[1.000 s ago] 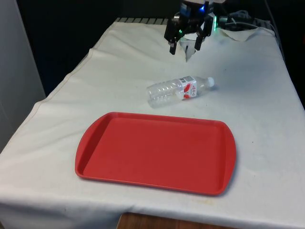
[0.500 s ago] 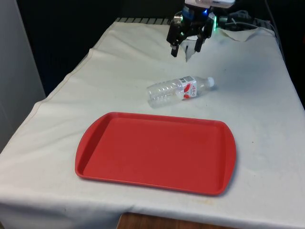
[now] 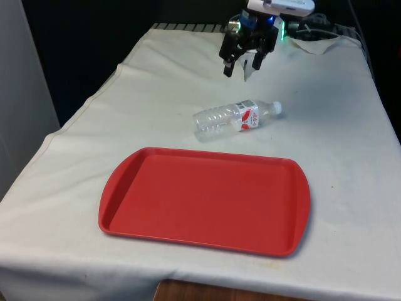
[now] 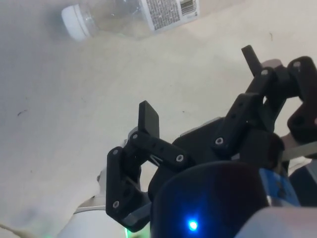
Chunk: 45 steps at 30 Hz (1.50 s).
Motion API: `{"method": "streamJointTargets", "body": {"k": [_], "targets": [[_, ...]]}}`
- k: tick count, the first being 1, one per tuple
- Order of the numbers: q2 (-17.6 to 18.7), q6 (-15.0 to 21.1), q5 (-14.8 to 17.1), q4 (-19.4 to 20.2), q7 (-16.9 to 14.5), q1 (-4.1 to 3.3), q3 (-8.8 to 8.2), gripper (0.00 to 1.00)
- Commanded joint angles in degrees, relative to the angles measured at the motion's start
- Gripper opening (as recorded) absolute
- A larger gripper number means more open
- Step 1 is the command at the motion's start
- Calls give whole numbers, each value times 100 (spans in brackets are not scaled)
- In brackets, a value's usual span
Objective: Place the bottle upright on the tray.
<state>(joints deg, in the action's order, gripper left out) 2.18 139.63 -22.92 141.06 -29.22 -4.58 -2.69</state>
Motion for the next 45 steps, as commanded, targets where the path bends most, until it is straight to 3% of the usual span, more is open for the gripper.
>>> {"method": "streamJointTargets", "body": {"k": [1, 15, 23, 26, 30, 34, 45], "targets": [[11, 34, -103, -6, 11, -11, 0, 100], [52, 0, -286, 0, -178, -34, 23, 100], [103, 29, -647, -6, -212, -40, 23, 100], [97, 0, -596, 0, -252, -34, 29, 100], [126, 23, -854, -6, -264, -40, 23, 100], [126, 0, -848, 0, -309, -34, 29, 100], [172, 34, -1255, 0, -407, -40, 23, 100]]}}
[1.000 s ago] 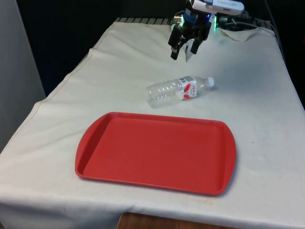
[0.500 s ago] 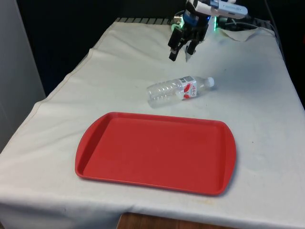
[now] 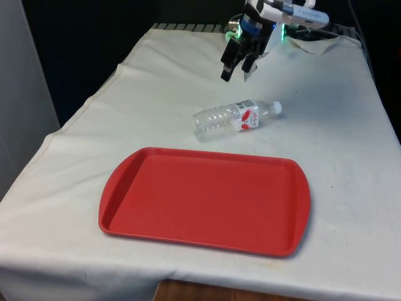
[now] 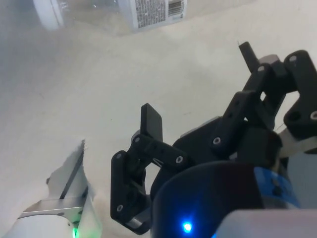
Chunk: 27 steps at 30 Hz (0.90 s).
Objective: Place the bottle upright on the tray.
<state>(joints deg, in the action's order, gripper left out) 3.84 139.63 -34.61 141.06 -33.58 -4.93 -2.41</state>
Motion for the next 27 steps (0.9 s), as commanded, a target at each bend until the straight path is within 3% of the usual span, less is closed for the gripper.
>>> {"method": "streamJointTargets", "body": {"k": [1, 16, 24, 25, 27], "targets": [[11, 34, -109, 0, 17, -6, -6, 100], [46, 0, -384, 0, -178, -6, 0, 100], [80, 46, -682, -6, -241, -11, -6, 100], [69, 0, -590, 0, -269, -11, 0, 100], [92, 46, -762, -6, -264, -17, -6, 100]]}}
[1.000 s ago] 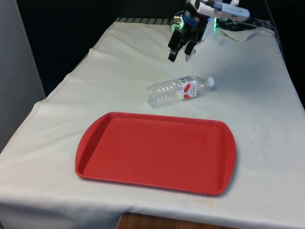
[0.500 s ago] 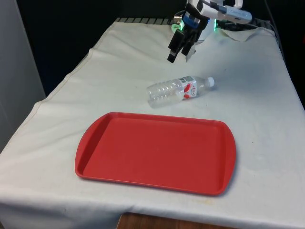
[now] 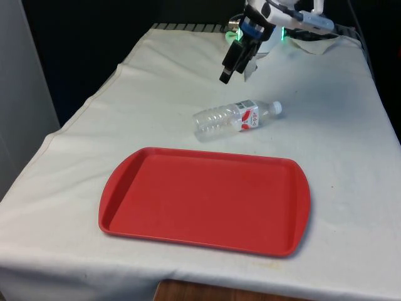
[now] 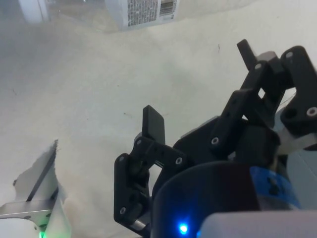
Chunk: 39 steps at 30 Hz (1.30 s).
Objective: Place the bottle upright on the tray.
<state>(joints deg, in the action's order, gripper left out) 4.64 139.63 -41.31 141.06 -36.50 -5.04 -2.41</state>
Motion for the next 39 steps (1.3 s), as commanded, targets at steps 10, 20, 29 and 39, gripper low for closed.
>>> {"method": "streamJointTargets", "body": {"k": [10, 20, 29, 39], "targets": [[46, 40, -344, -6, -63, -11, 0, 100], [92, 40, -636, -6, -120, -23, 11, 100], [132, 34, -877, -11, -172, -29, 23, 100], [178, 29, -1169, -11, -212, -40, 40, 100]]}}
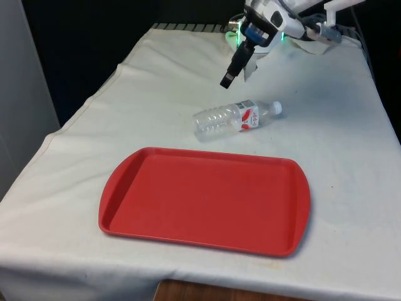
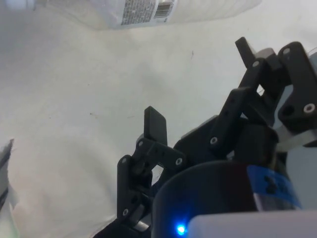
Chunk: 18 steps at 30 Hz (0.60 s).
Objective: Place the bottle upright on the tray.
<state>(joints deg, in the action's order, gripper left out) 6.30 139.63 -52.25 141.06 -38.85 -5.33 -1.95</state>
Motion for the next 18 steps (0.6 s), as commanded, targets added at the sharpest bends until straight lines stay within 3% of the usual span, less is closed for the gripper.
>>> {"method": "streamJointTargets", "body": {"k": [1, 14, 15, 18], "targets": [[17, 29, -103, -11, 23, -11, -6, 100], [92, 29, -493, -11, -34, -23, 40, 100], [74, 0, -390, 0, -63, -11, 40, 100], [115, 29, -602, -17, -52, -17, 57, 100]]}}
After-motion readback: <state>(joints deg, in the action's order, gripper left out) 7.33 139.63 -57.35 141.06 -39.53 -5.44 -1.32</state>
